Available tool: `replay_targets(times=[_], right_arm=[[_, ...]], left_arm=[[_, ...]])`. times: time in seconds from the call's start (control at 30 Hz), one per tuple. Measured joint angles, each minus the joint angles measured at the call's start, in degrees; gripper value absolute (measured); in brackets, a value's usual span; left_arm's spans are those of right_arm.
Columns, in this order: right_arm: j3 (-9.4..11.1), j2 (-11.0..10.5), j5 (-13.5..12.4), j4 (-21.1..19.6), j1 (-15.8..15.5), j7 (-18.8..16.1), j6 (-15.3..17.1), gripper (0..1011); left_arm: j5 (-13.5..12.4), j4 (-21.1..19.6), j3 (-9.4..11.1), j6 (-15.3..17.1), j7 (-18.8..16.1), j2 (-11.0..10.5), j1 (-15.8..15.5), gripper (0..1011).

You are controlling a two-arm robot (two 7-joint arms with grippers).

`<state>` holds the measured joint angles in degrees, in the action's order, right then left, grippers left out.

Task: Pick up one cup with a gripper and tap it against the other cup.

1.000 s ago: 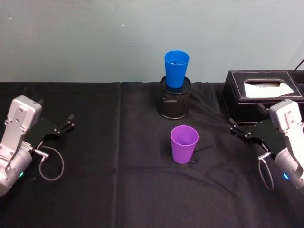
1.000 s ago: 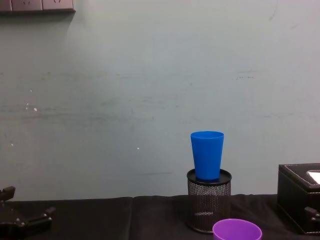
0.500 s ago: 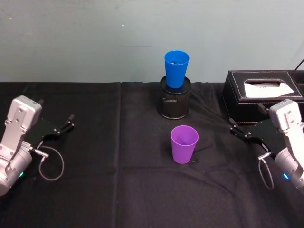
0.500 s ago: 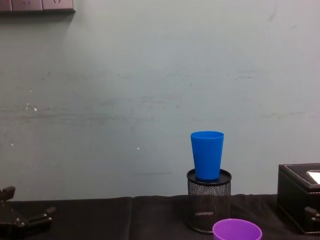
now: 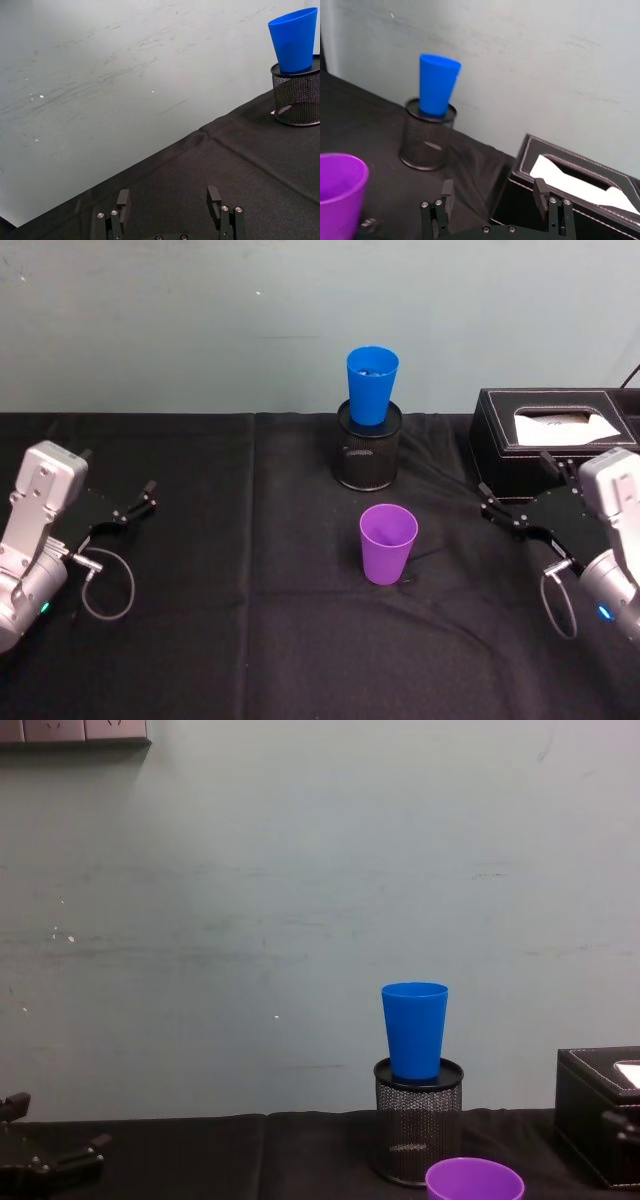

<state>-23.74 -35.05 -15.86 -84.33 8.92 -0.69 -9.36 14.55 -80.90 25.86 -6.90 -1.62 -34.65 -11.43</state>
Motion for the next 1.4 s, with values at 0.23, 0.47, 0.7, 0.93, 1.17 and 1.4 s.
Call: replay_targets(times=[0.23,0.47,0.7,0.93,1.17,1.4], right_arm=[[2.22,-1.54,-4.06,-4.68,-4.7,-4.36,-2.39,1003],[2.62,-2.87,-8.94,-6.66,-9.48,-11.67,-5.65,1003],[1.6,-1.97,-10.6,-5.64,-11.25,-16.53,-7.77,1003],[0.42,0.76,-8.65,-3.16,-9.49,-17.82,-7.9,1003],[-0.52,3.32,-6.65,-1.02,-6.94,-18.3,-6.47,1003],[-1.17,5.72,-5.27,1.09,-4.66,-19.13,-5.22,1003]], left_arm=[[0.0,0.0,-0.01,0.0,0.0,0.0,0.0,1000],[0.0,0.0,0.0,0.0,0.0,0.0,0.0,1000],[0.0,0.0,0.0,0.0,0.0,0.0,0.0,1000],[0.0,0.0,0.0,0.0,0.0,0.0,0.0,1000],[0.0,0.0,0.0,0.0,0.0,0.0,0.0,1000],[0.0,0.0,0.0,0.0,0.0,0.0,0.0,1000]])
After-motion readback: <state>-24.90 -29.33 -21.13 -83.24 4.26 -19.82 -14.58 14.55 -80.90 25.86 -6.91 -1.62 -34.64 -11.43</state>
